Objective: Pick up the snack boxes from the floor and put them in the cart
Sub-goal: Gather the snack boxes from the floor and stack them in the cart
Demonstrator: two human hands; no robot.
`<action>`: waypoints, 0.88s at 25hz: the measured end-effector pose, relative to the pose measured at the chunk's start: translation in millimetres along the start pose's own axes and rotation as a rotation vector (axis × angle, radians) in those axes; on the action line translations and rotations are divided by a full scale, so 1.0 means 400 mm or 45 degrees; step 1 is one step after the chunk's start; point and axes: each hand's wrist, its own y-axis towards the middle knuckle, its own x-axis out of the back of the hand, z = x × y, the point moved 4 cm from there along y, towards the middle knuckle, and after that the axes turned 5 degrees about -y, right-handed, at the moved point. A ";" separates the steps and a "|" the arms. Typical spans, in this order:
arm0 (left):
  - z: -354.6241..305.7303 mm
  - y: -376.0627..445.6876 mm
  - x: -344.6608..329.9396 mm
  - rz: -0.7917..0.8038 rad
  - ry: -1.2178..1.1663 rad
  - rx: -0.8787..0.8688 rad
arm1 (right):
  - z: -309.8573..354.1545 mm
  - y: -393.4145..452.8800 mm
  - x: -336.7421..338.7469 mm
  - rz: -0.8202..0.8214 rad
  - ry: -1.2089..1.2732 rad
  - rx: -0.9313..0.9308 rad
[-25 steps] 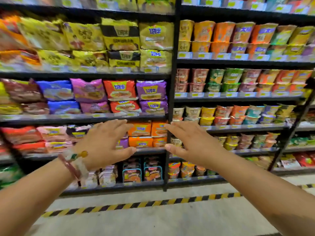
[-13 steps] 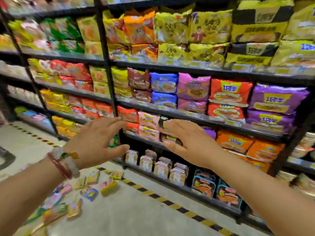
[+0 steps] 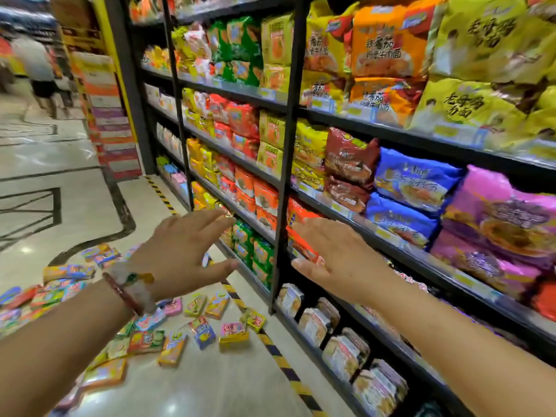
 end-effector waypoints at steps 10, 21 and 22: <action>0.316 0.205 -0.194 0.075 0.009 0.289 | -0.103 0.494 -0.240 0.077 0.087 0.141; 0.842 0.621 -0.596 0.140 0.043 0.131 | -0.172 1.089 -0.703 0.212 0.355 -0.036; 0.872 0.634 -0.662 0.141 0.015 0.127 | -0.174 1.121 -0.771 0.211 0.365 -0.051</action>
